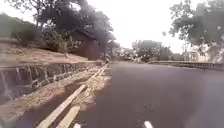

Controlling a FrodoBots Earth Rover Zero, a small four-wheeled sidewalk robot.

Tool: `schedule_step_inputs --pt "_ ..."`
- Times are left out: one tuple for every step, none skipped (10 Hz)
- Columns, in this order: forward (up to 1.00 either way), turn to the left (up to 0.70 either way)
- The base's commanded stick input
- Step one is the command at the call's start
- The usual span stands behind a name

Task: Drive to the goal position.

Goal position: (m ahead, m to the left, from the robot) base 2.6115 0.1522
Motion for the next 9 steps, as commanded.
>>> schedule_step_inputs --pt "0.85 0.00" --pt "0.85 0.00" --pt "0.85 0.00" --pt "0.85 0.00" --pt "0.85 0.00" --pt "0.85 0.00" --pt "0.85 0.00" --pt "0.85 0.00" --pt "0.85 0.00"
